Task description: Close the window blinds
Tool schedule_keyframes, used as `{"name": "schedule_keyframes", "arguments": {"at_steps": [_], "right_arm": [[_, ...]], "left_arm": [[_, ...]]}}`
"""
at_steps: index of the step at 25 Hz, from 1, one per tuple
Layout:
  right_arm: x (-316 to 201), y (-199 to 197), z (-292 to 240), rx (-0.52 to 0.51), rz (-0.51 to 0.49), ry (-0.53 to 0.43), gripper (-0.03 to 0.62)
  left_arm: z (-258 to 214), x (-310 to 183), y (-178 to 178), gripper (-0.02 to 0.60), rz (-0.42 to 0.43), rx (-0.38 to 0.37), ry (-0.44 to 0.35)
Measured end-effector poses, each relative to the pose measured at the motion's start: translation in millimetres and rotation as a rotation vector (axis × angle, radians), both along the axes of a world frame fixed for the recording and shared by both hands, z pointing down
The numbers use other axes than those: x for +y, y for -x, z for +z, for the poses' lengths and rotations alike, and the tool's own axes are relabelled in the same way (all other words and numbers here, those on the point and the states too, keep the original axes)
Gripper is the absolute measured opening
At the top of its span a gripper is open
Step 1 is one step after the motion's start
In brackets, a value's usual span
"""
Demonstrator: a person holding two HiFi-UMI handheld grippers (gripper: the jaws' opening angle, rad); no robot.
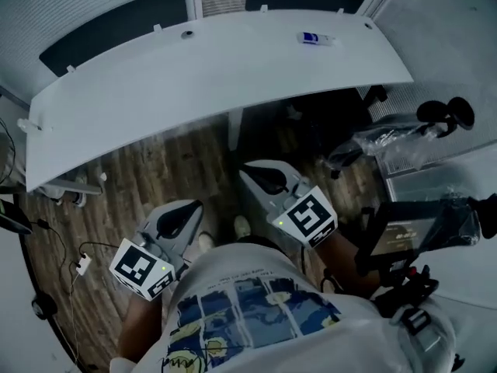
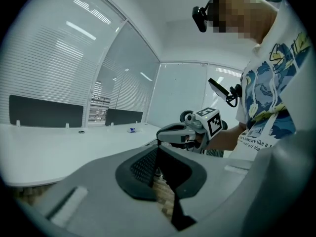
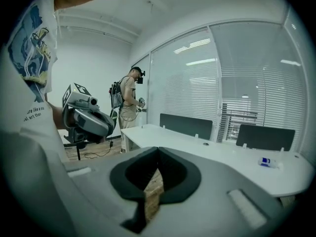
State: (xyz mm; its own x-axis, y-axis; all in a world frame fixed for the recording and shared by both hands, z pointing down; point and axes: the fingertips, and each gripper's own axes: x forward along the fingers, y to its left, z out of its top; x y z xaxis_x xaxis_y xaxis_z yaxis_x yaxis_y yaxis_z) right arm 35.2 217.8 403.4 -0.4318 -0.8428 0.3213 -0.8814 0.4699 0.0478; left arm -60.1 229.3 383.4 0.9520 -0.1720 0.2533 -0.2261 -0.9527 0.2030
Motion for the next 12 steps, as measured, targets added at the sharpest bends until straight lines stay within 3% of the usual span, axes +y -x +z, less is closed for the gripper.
{"name": "schedule_keyframes", "arguments": {"at_steps": [12], "right_arm": [[-8.4,41.4,1.6,0.016,-0.016,0.016,0.003]], "left_arm": [[4.0,-10.3,31.4,0.002,0.001,0.018,0.017]]}}
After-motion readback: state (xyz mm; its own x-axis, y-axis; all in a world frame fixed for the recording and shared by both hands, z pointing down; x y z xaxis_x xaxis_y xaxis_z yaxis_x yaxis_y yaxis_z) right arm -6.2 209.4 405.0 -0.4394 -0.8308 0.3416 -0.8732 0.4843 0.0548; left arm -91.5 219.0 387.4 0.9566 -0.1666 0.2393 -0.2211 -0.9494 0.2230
